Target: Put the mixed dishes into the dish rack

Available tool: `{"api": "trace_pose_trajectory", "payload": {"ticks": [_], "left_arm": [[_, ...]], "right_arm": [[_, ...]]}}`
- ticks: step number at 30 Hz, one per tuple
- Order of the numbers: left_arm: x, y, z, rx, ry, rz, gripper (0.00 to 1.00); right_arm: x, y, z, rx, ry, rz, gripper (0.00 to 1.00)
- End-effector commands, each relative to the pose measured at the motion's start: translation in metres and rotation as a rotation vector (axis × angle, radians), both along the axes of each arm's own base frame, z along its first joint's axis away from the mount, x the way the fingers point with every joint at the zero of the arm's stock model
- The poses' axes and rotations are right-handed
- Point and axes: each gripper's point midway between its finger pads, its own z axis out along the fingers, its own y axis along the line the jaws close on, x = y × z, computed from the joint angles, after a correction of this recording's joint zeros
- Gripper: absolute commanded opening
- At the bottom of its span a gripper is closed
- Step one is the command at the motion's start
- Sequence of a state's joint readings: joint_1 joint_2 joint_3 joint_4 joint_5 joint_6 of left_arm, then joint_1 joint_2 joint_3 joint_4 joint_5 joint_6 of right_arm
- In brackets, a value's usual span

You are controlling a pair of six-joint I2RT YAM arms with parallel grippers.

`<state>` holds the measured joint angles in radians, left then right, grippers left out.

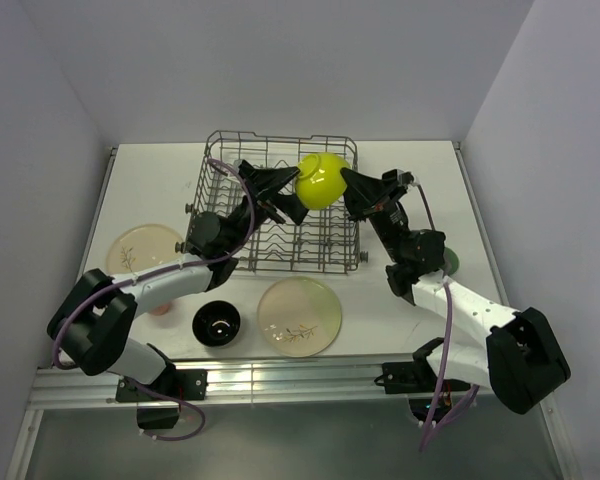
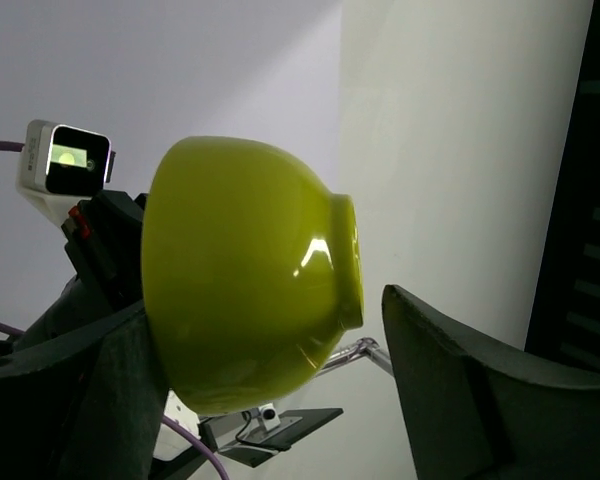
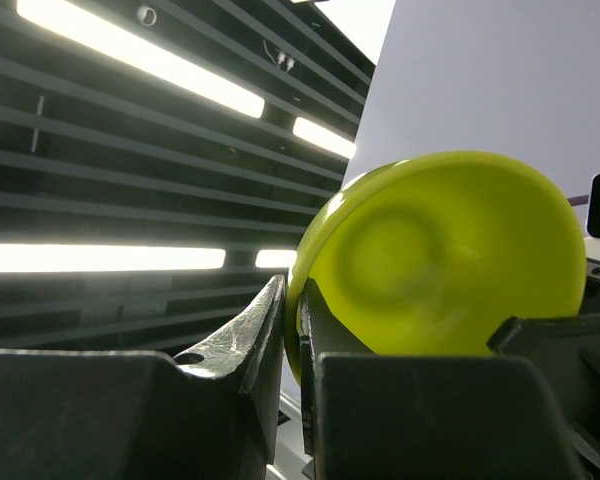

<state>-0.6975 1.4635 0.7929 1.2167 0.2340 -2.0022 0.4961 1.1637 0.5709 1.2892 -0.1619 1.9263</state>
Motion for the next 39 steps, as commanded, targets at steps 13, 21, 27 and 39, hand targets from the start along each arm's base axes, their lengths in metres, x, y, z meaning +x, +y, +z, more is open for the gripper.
{"api": "trace_pose_trajectory", "payload": {"ticks": [13,21,27,39], "left_arm": [[-0.02,0.026,0.059,-0.273,0.025,-0.141,0.63],[-0.02,0.025,0.05,-0.264,0.03,-0.144,0.32],[-0.021,0.027,0.045,-0.279,0.026,-0.154,0.0],[-0.027,0.027,0.041,-0.268,-0.004,-0.159,0.0]], "right_arm": [[-0.092,-0.037,0.046,0.169,-0.412,0.035,0.0],[-0.086,-0.03,0.036,0.133,-0.396,0.043,0.0],[-0.082,-0.025,0.033,0.115,-0.394,0.043,0.0],[-0.071,-0.017,0.024,0.076,-0.379,0.038,0.11]]}}
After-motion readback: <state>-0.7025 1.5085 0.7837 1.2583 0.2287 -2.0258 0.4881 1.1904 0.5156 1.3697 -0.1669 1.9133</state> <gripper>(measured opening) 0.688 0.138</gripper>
